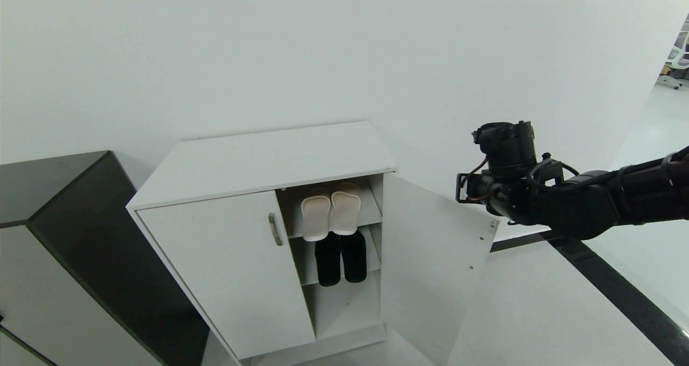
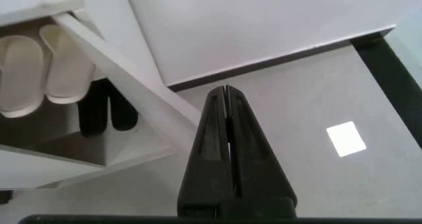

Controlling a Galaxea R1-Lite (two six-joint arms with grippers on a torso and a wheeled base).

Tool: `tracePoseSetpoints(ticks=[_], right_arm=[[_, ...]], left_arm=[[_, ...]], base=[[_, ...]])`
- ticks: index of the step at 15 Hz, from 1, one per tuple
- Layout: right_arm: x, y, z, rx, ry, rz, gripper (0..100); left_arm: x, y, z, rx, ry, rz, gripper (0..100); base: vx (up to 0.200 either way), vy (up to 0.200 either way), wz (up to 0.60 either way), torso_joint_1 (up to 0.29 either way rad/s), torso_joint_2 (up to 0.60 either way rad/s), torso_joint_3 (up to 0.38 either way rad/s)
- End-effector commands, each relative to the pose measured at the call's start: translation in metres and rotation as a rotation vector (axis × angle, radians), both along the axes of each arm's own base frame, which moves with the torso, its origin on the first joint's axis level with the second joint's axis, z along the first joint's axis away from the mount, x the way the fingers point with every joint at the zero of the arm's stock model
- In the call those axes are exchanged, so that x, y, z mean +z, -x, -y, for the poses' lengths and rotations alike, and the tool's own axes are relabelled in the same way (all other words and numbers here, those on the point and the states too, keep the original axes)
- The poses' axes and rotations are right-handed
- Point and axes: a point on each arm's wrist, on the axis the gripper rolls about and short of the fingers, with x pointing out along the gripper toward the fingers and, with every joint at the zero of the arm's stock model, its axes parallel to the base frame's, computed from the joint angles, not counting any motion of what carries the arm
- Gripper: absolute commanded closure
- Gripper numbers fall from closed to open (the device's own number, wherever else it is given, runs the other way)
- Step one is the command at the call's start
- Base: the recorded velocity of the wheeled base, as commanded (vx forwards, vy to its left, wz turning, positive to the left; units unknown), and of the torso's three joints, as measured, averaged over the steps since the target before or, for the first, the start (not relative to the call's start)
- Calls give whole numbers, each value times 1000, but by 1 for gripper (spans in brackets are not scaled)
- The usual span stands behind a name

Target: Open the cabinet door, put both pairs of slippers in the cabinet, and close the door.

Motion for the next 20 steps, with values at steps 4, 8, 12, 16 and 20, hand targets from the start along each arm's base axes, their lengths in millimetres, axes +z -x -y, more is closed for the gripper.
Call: tracePoseSetpoints(ticks=[4, 8, 12, 16, 20], right_arm=[[-18, -10, 1, -9, 16, -39, 100], [-26, -16, -2, -9, 15, -28, 100], [-30, -17, -2, -9, 20, -37, 100], [-31, -13, -4, 0, 27, -49, 100], [-31, 2, -16, 46, 34, -57, 100]], left_arm=[[0, 0, 0, 1, 0, -1, 100], [0, 0, 0, 1, 0, -1, 100], [0, 0, 0, 1, 0, -1, 100], [0, 0, 0, 1, 0, -1, 100], [0, 0, 0, 1, 0, -1, 100]], base=[[0, 0, 0, 0, 0, 0], [0, 0, 0, 0, 0, 0], [0, 0, 0, 0, 0, 0], [0, 0, 0, 0, 0, 0], [0, 0, 0, 0, 0, 0]])
